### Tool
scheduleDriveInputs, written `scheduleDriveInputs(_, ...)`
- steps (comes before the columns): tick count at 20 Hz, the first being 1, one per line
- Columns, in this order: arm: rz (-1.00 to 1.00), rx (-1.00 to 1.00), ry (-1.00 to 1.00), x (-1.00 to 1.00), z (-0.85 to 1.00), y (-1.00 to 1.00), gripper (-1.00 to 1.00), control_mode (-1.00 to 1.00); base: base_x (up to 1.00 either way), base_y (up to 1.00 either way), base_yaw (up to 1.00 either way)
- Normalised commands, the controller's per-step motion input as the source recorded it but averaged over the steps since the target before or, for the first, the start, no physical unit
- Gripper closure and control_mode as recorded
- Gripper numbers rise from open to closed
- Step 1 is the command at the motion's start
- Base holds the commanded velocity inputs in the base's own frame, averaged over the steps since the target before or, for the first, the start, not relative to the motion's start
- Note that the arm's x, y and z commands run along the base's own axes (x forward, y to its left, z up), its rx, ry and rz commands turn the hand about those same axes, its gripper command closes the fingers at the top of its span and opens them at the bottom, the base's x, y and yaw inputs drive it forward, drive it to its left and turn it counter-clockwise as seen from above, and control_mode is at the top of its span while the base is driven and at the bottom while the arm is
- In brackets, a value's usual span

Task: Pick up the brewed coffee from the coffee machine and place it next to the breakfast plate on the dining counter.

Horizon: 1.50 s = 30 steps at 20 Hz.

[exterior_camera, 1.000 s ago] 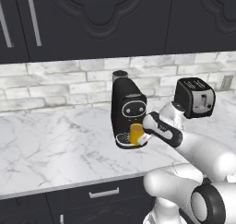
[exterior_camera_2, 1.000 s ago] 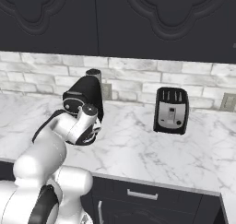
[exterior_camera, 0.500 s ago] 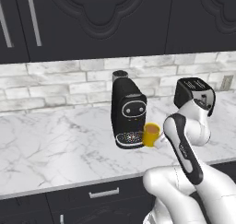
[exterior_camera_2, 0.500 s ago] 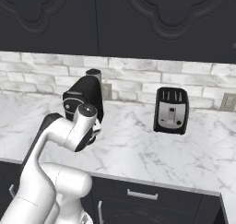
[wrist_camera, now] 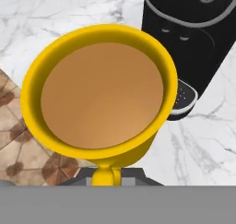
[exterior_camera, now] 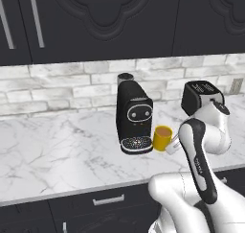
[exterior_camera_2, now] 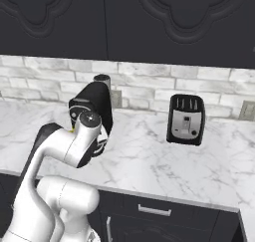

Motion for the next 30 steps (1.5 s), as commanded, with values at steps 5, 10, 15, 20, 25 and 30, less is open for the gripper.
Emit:
scheduleDriveInputs(5,0.00,0.00,0.00,0.00,0.00,0.00,1.00,1.00,-0.48,0.74,0.43)
scheduleDriveInputs(10,0.00,0.00,0.00,0.00,0.00,0.00,1.00,1.00,-0.35,0.75,0.89)
scheduleDriveInputs(15,0.00,0.00,0.00,0.00,0.00,0.00,1.00,1.00,-0.14,0.56,0.92)
scheduleDriveInputs(20,0.00,0.00,0.00,0.00,0.00,0.00,1.00,1.00,0.00,0.52,0.84)
scheduleDriveInputs(25,0.00,0.00,0.00,0.00,0.00,0.00,1.00,1.00,0.06,0.59,0.76)
scheduleDriveInputs(30,0.00,0.00,0.00,0.00,0.00,0.00,1.00,1.00,0.22,0.59,0.71)
